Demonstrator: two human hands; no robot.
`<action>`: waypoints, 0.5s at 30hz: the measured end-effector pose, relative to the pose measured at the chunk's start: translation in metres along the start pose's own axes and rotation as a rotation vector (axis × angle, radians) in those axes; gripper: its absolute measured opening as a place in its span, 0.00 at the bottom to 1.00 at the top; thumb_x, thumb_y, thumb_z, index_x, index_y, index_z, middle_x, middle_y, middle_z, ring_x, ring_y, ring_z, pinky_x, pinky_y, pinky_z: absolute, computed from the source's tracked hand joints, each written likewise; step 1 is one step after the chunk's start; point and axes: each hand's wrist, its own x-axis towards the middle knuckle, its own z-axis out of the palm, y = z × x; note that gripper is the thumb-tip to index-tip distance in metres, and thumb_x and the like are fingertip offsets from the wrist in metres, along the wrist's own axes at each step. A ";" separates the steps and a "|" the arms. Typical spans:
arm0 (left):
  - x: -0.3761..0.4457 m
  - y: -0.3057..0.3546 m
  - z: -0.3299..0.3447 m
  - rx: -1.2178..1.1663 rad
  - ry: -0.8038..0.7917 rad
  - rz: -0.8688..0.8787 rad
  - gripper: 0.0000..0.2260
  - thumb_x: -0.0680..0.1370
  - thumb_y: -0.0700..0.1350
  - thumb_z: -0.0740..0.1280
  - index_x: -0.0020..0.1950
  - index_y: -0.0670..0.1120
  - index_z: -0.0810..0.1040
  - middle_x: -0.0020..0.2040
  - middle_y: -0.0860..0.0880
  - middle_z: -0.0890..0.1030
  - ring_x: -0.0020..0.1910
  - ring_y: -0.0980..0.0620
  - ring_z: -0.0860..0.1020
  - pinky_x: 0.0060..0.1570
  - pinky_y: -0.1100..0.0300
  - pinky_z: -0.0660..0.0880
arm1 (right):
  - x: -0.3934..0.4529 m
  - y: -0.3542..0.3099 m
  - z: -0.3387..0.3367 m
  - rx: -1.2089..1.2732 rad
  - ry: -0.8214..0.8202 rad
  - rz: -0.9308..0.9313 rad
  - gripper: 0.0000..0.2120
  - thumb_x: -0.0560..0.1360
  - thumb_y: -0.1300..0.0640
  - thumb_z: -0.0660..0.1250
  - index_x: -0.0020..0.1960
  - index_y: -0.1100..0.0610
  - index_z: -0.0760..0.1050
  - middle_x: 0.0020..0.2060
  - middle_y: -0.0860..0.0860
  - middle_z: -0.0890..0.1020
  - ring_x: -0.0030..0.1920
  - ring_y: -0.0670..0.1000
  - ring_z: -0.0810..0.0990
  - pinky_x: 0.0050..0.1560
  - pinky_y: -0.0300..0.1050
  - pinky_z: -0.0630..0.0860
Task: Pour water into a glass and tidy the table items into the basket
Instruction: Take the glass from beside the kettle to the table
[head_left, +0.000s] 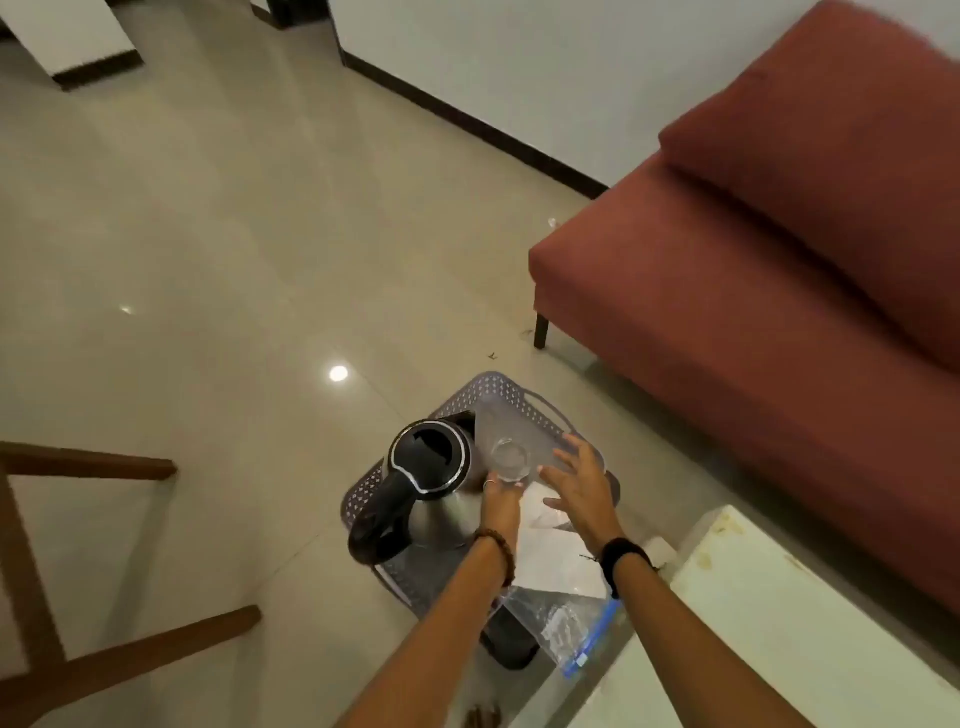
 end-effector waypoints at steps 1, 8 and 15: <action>0.016 -0.005 0.005 -0.009 0.010 -0.004 0.20 0.77 0.33 0.59 0.69 0.39 0.62 0.65 0.42 0.71 0.63 0.46 0.70 0.63 0.54 0.66 | 0.015 0.006 0.005 0.028 0.015 0.003 0.27 0.76 0.61 0.65 0.71 0.53 0.58 0.70 0.58 0.66 0.64 0.58 0.71 0.53 0.55 0.75; 0.064 -0.047 0.024 -0.035 0.105 0.070 0.29 0.79 0.37 0.56 0.75 0.52 0.44 0.76 0.47 0.55 0.73 0.47 0.58 0.72 0.49 0.59 | 0.084 0.056 0.022 0.060 0.114 0.038 0.25 0.75 0.60 0.65 0.70 0.54 0.63 0.70 0.58 0.67 0.66 0.55 0.69 0.53 0.48 0.78; 0.061 -0.069 0.017 -0.095 0.206 0.189 0.22 0.80 0.41 0.55 0.74 0.51 0.56 0.74 0.50 0.61 0.71 0.52 0.63 0.71 0.52 0.62 | 0.080 0.072 0.029 0.088 0.246 -0.075 0.19 0.74 0.65 0.65 0.65 0.61 0.71 0.61 0.60 0.77 0.59 0.55 0.77 0.54 0.53 0.79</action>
